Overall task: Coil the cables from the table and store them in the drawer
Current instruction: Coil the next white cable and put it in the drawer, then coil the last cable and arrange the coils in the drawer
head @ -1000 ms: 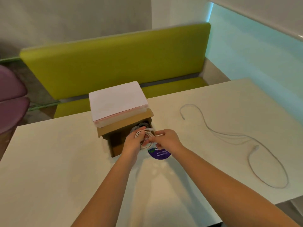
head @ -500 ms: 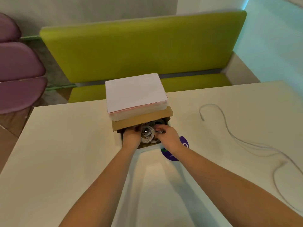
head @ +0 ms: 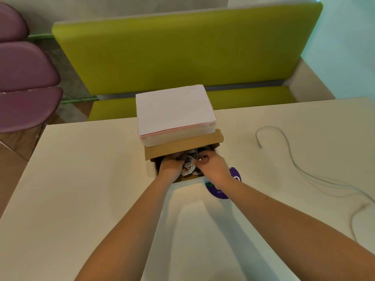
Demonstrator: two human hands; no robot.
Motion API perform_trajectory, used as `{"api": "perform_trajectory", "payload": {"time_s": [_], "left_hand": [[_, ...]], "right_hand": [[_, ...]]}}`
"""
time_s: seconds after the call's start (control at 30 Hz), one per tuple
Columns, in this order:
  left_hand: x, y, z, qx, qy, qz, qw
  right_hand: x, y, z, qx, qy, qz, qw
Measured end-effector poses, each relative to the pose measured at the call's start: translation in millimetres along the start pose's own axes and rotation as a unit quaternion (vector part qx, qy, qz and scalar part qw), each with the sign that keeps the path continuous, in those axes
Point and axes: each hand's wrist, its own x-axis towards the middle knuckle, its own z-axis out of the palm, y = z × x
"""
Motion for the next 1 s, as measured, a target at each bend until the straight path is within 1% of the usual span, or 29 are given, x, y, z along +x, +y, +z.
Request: {"api": "perform_trajectory", "payload": {"time_s": [0.03,0.1,0.17,0.2,0.27,0.33,0.43,0.53,0.7,0.8,0.9,1.0], "left_hand": [[-1.2,-0.9,-1.4,0.017,-0.012,0.006,1.000],[-3.6,-5.8,-4.4,0.016,-0.060,0.013,0.998],[-7.0,-14.8,-5.9,0.046,-0.090,0.054,0.993],[-9.0,-19.3,-5.8,0.079,-0.085,0.081,0.990],[-8.5,-28.9,-4.5,0.131,-0.042,0.113,0.984],[-6.9,-32.6,-4.7,0.142,-0.020,0.136,0.980],[-9.6,-24.4,-8.0,0.150,-0.005,0.138,0.979],[-7.4,-20.3,-8.3,0.187,-0.006,0.107,0.977],[-3.4,-20.2,-6.6,0.222,-0.023,0.143,0.964],[-4.9,-22.4,-9.6,0.227,-0.036,0.157,0.961],[-9.5,-23.5,-9.0,0.221,-0.037,0.168,0.960],[-17.1,-20.1,-4.5,0.213,0.010,0.154,0.965]], "right_hand": [[1.4,-0.6,1.5,0.007,0.003,0.001,1.000],[2.3,-3.1,2.9,0.024,0.007,0.002,1.000],[3.1,-3.5,5.2,0.038,0.006,0.001,0.999],[2.7,-3.0,6.5,0.044,0.004,0.003,0.999],[0.4,-2.7,8.6,0.045,-0.004,0.009,0.999],[-2.0,-1.8,10.0,0.035,-0.007,0.008,0.999],[-2.6,-0.3,10.4,0.018,-0.003,0.002,1.000],[-1.2,1.6,8.9,-0.006,-0.013,0.006,1.000],[0.1,5.0,5.2,-0.028,0.000,0.006,1.000],[-1.3,7.0,0.8,-0.002,0.011,0.004,1.000],[-5.1,8.2,-9.5,0.052,0.037,0.009,0.998],[-9.6,13.0,-24.5,0.081,0.062,0.014,0.995]]}}
